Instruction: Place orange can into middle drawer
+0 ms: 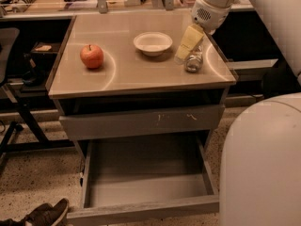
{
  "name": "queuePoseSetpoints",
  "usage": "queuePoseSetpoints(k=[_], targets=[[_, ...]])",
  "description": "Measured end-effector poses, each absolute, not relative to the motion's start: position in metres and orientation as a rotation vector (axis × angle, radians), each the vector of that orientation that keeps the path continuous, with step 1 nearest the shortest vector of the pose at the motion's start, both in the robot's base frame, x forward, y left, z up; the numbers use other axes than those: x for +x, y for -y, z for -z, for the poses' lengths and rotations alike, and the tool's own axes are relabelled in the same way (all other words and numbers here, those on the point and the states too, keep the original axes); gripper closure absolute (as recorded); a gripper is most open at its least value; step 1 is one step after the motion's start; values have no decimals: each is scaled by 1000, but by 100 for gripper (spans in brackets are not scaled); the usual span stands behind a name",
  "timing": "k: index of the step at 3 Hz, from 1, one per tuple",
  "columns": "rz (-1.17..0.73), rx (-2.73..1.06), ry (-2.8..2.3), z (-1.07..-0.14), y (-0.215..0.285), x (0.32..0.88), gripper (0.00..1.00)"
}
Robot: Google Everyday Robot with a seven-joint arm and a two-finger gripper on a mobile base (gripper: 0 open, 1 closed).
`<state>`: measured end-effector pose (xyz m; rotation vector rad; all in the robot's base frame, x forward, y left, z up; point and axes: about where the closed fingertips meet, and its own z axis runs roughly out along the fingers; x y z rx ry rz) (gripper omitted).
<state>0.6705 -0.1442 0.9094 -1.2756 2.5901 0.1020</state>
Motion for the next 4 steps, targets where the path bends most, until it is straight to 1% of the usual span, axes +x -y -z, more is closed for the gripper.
queuePoseSetpoints(k=[2, 4], targets=[[-140, -1181, -2616, -892, 152, 699, 0], [-134, -1077, -2655, -882, 164, 728, 0]])
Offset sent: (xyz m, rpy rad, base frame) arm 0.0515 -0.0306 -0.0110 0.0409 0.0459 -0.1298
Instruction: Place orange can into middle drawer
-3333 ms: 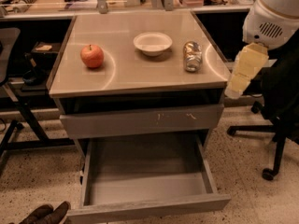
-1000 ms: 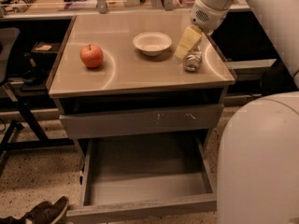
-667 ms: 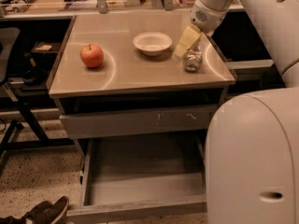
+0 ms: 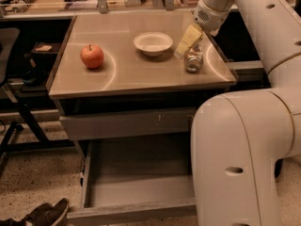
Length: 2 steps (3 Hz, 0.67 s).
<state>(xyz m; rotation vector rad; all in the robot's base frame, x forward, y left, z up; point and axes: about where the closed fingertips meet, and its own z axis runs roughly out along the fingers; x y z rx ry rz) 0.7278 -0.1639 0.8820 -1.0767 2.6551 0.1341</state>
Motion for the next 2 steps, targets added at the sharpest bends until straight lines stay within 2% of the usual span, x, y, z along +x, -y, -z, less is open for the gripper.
queuePoseSetpoints(k=[2], targets=[[-126, -1025, -2711, -856, 163, 746, 0]])
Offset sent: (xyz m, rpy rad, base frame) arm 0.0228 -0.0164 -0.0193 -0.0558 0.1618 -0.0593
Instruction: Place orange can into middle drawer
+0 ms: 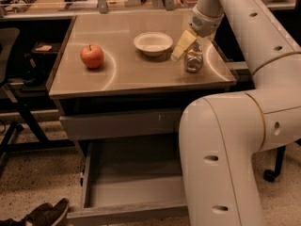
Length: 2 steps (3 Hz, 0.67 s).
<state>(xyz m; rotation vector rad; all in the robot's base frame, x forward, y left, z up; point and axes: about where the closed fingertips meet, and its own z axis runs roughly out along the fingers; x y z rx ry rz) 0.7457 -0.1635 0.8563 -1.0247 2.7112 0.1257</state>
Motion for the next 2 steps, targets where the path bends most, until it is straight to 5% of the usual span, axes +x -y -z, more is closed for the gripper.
queuePoseSetpoints(k=[2], targets=[[-99, -1003, -2771, -827, 162, 758, 0]])
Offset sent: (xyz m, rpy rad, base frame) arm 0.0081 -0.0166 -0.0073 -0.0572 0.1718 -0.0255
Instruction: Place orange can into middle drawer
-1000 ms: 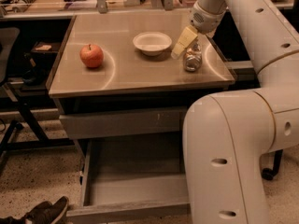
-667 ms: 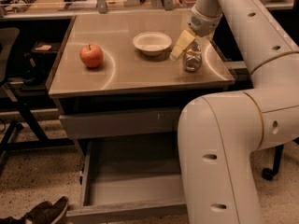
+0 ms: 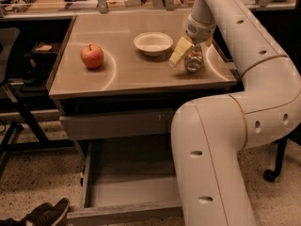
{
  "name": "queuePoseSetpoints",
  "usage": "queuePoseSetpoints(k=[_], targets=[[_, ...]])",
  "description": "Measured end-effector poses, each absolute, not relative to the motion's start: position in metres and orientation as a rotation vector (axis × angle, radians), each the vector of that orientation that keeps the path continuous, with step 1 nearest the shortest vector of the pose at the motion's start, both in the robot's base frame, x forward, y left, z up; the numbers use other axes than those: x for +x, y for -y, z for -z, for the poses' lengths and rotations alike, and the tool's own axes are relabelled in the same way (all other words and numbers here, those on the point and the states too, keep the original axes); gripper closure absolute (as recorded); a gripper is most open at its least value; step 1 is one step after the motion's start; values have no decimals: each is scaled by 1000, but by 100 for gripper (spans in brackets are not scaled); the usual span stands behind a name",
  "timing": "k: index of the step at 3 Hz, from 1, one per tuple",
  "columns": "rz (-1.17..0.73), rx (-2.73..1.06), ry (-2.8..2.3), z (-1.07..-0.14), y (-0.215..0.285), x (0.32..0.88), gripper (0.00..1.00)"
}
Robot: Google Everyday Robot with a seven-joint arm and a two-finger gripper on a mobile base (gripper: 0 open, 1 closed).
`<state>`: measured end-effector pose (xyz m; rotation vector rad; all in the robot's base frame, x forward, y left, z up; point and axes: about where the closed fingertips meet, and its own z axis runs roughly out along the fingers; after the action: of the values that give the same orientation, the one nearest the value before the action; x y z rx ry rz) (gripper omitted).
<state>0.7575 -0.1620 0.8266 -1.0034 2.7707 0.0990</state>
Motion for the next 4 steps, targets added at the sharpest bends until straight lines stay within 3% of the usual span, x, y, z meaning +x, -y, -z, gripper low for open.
queuePoseSetpoints(k=[1, 2, 4], targets=[[-93, -990, -2736, -825, 159, 769, 0], [-90, -982, -2717, -822, 156, 776, 18], [-90, -982, -2716, -822, 156, 776, 64]])
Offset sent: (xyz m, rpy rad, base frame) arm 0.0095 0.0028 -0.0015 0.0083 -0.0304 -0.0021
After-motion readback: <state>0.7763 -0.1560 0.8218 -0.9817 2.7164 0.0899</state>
